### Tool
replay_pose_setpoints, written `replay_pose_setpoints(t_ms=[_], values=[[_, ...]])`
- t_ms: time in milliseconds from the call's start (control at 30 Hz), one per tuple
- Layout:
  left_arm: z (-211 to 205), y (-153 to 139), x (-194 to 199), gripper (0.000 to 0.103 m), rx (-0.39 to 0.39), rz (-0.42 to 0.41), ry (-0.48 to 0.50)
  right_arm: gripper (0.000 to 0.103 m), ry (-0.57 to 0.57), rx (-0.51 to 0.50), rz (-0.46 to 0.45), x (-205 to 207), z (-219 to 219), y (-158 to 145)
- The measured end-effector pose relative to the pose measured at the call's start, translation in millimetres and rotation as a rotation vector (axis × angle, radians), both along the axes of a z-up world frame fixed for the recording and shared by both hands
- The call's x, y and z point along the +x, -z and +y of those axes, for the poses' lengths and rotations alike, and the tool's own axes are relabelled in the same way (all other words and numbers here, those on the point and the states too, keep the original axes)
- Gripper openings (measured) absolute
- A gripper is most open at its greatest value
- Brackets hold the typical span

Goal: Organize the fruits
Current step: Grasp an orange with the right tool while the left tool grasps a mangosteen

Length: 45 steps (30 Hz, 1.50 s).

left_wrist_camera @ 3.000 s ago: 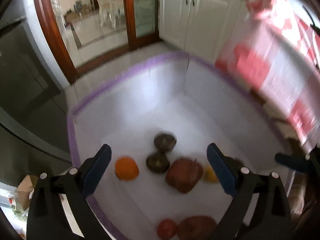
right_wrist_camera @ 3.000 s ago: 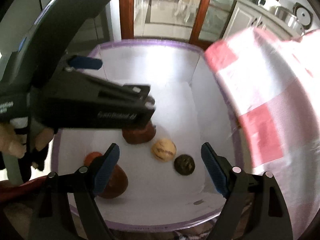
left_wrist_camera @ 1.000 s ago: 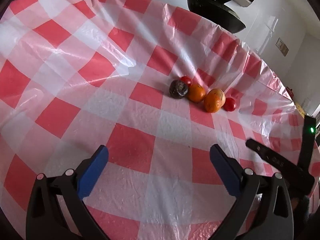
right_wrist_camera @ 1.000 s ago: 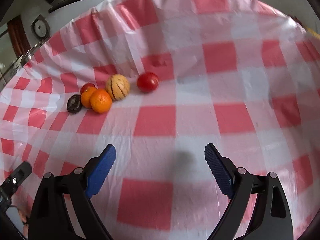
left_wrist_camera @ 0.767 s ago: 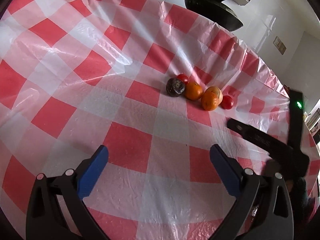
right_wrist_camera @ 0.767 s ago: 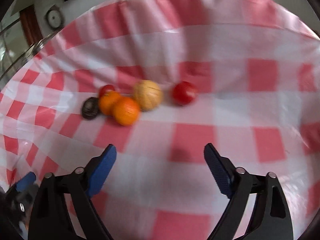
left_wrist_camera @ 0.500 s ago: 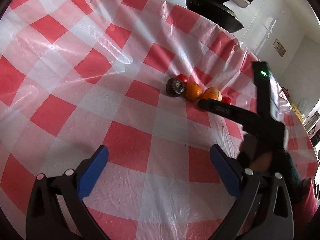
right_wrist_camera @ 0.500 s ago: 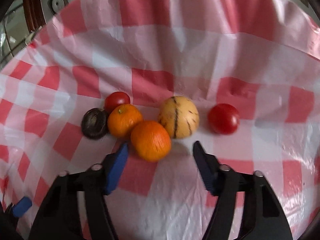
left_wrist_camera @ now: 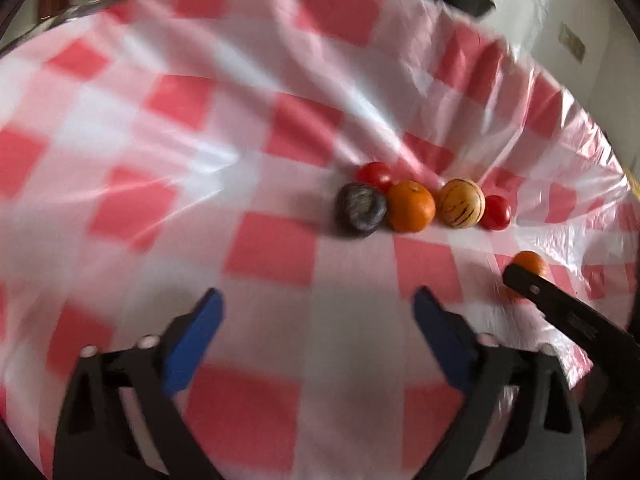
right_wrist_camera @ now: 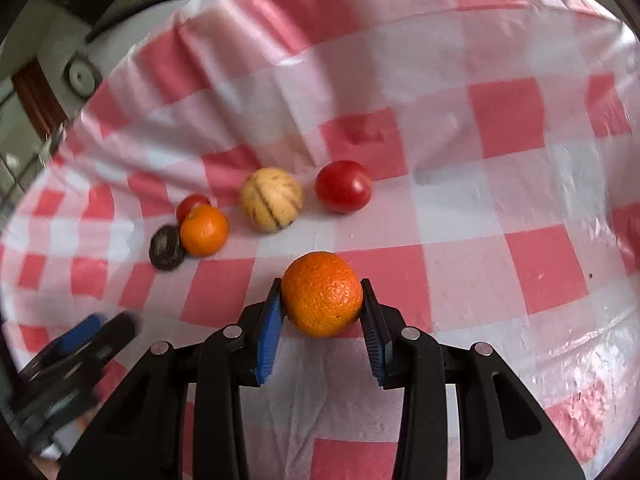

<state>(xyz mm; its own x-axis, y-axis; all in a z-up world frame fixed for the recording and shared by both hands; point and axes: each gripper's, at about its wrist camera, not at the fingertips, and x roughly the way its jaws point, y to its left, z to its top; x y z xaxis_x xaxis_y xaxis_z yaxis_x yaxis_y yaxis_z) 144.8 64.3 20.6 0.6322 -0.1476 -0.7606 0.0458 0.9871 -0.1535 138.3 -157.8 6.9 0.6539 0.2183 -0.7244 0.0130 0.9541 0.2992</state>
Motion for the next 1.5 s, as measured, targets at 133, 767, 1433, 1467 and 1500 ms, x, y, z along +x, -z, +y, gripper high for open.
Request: replay_pose_setpoints(t_ms=[133,767,1433,1467,1500], values=[[-17,5,34,0.073,0.087,0.022,0.047,0.037,-0.005,0.027,0.01,3,-2,5],[25,-18,-8,0.036,-0.051,-0.112,-0.072,0.037,0.012,0.151,0.003,2,-25,7],[37,-17,-194,0.036,0.071,-0.043,-0.174,0.037,-0.125,0.038,-0.103,-92,40,-41],[36,-18,-196,0.036,0.073,-0.043,-0.174,0.037,-0.136,0.037,-0.111,-99,43,-44],[36,-18,-200,0.036,0.074,-0.043,-0.175,0.037,-0.151,0.039,-0.117,-107,48,-47]])
